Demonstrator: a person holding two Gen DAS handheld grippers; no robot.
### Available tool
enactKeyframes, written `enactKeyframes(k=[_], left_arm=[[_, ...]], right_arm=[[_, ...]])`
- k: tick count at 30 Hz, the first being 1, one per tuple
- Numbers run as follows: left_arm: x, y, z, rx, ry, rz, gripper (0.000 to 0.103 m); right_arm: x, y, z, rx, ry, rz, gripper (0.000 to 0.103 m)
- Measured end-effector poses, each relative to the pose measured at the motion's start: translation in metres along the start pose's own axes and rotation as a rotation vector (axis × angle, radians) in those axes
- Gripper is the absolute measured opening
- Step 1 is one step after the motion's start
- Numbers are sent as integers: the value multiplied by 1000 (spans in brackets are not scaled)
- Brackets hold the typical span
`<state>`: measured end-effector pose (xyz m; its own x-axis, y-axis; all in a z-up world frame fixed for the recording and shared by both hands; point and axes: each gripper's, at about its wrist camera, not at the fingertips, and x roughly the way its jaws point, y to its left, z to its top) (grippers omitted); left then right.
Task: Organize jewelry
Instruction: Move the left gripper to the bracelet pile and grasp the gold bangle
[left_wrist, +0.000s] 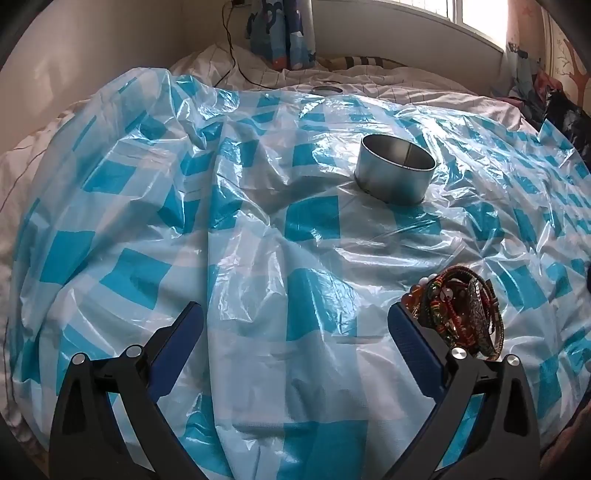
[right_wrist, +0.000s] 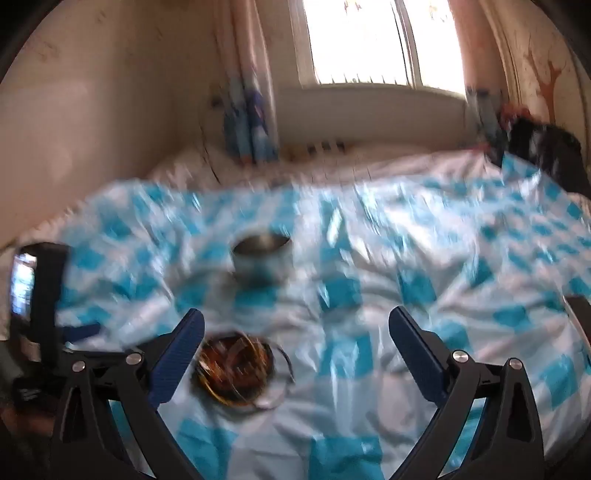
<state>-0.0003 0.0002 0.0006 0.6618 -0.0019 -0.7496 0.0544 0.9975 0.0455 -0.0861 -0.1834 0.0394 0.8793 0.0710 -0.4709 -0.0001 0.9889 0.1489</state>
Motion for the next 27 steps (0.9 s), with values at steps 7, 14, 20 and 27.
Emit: enactKeyframes(k=[7, 14, 20, 27], left_arm=[[0, 0, -1, -3, 4, -1, 96], [-6, -4, -2, 15, -12, 0, 96], [5, 1, 19, 53, -51, -4, 96], [15, -8, 39, 62, -29, -146, 96]], right_arm=[[11, 8, -5, -78, 55, -2, 96], [18, 12, -14, -136, 97, 24, 96], [22, 0, -20, -151, 172, 103, 96], [37, -2, 2, -205, 235, 240, 96]])
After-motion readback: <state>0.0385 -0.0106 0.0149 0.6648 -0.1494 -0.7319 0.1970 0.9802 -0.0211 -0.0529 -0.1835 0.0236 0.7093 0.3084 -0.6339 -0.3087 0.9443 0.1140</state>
